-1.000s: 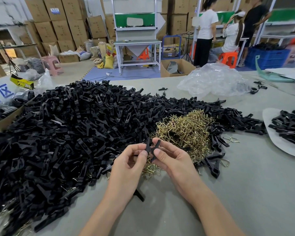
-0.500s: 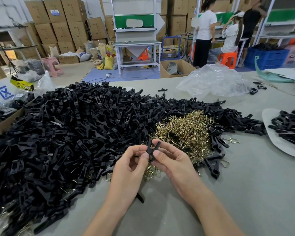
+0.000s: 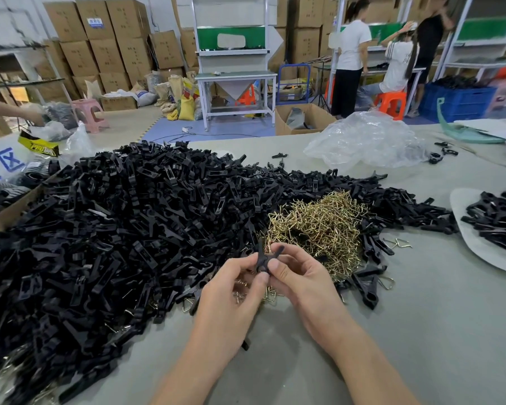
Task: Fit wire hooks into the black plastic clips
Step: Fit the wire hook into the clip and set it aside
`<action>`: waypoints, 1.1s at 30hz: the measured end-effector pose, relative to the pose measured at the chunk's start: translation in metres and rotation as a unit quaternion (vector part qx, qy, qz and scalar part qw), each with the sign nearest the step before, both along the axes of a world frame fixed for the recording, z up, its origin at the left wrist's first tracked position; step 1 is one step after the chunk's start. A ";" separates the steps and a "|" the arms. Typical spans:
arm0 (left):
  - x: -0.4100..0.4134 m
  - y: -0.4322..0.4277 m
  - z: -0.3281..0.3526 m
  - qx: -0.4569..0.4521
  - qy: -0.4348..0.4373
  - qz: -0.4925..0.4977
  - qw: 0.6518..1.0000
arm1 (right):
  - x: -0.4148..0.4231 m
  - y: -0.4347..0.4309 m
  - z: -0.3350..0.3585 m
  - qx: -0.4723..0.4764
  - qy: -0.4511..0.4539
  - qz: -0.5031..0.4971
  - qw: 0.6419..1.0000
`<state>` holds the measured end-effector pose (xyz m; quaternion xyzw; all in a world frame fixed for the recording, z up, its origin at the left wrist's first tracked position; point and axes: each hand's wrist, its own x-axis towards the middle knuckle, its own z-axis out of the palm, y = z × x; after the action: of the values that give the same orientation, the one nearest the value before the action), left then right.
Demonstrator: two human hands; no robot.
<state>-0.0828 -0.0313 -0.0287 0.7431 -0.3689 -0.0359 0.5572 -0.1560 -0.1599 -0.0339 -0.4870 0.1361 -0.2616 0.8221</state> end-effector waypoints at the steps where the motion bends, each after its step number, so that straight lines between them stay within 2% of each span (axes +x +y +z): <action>1: 0.000 0.000 -0.001 0.012 -0.036 -0.004 0.999 | 0.000 -0.001 0.000 0.006 -0.003 -0.004 1.000; 4: 0.000 -0.002 -0.003 0.024 -0.102 0.010 0.994 | 0.000 0.000 0.001 0.014 -0.003 -0.006 1.000; 8: 0.002 -0.004 -0.007 0.016 -0.104 0.026 0.994 | 0.002 0.001 -0.001 0.013 -0.009 -0.001 1.000; 14: 0.003 -0.003 -0.012 -0.013 -0.039 0.018 0.999 | 0.000 0.005 -0.002 -0.037 -0.006 0.061 0.997; 17: 0.003 -0.004 -0.012 -0.027 -0.001 0.003 1.000 | 0.000 0.004 0.000 -0.040 -0.001 0.021 0.999; 19: 0.003 -0.008 -0.009 -0.017 -0.022 0.004 1.000 | -0.004 -0.003 0.003 -0.018 -0.022 -0.031 0.999; 22: 0.012 -0.029 0.003 0.033 -0.094 0.011 0.995 | -0.010 -0.019 0.004 0.035 -0.060 -0.135 0.988; 24: 0.019 -0.054 0.013 0.100 -0.171 0.008 0.980 | -0.012 -0.026 0.002 0.063 -0.070 -0.177 0.980; 27: 0.025 -0.092 0.025 0.258 -0.243 -0.007 0.935 | -0.012 -0.028 0.000 0.066 -0.059 -0.211 0.973; 29: 0.026 -0.105 0.026 0.320 -0.281 0.001 0.905 | -0.011 -0.028 -0.002 0.050 -0.044 -0.219 0.973; 30: 0.025 -0.106 0.026 0.323 -0.292 0.003 0.900 | -0.011 -0.028 -0.002 0.041 -0.033 -0.223 0.973; 33: 0.021 -0.096 0.020 0.281 -0.284 -0.007 0.917 | -0.011 -0.027 -0.001 0.013 -0.003 -0.236 0.972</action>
<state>-0.0623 -0.1269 -0.0082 0.8454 -0.4914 0.0710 0.1970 -0.1671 -0.1872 -0.0351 -0.4296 0.2487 -0.4481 0.7435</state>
